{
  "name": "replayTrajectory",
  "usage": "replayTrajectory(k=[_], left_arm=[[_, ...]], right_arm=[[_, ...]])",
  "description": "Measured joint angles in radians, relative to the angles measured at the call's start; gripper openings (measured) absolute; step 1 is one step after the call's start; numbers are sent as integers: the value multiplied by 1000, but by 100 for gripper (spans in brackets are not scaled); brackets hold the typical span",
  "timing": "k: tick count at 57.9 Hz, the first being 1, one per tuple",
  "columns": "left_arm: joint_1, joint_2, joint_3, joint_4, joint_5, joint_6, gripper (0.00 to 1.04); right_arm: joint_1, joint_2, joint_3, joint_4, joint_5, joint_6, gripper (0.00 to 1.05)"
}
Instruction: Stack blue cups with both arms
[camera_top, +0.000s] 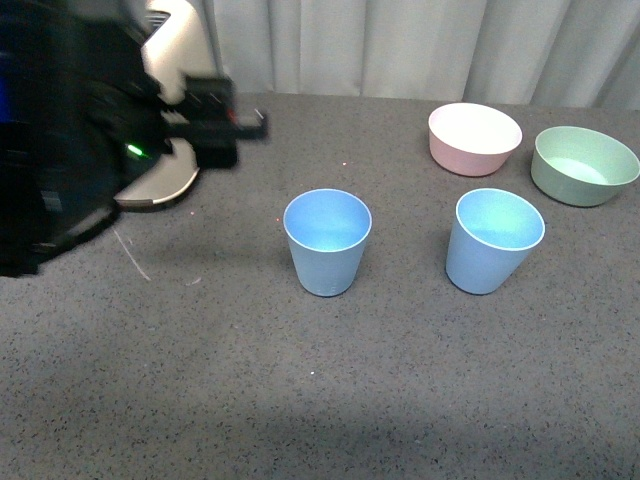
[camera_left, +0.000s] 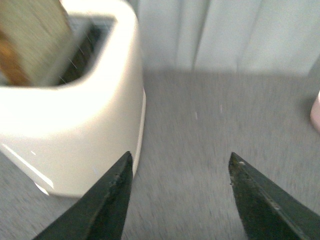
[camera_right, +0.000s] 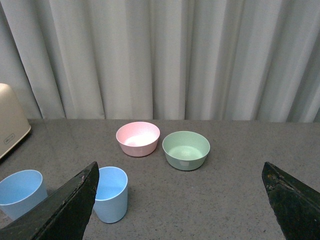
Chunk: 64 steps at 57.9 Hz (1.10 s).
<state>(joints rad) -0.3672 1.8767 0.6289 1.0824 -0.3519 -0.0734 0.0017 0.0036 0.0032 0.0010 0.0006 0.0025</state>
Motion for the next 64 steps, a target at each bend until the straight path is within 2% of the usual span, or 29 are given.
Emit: replayTrajectory(k=[5, 6, 17, 36, 47, 51, 64], left_arm=[[39, -113, -86, 137, 29, 29, 43], [53, -156, -118, 156, 44, 38, 37], [131, -351, -300, 95, 118, 55, 4], [228, -631, -483, 1, 213, 65, 4], [277, -856, -563, -142, 267, 65, 4], [337, -941, -583, -207, 339, 66, 4], [364, -1119, -609, -356, 352, 66, 4]], right_arm=[[0, 0, 0, 0, -1, 0, 95], [0, 0, 0, 0, -1, 0, 95], [0, 0, 0, 0, -2, 0, 95], [0, 0, 0, 0, -2, 0, 95], [0, 0, 0, 0, -2, 0, 95], [0, 0, 0, 0, -2, 0, 95], [0, 0, 0, 0, -2, 0, 95]])
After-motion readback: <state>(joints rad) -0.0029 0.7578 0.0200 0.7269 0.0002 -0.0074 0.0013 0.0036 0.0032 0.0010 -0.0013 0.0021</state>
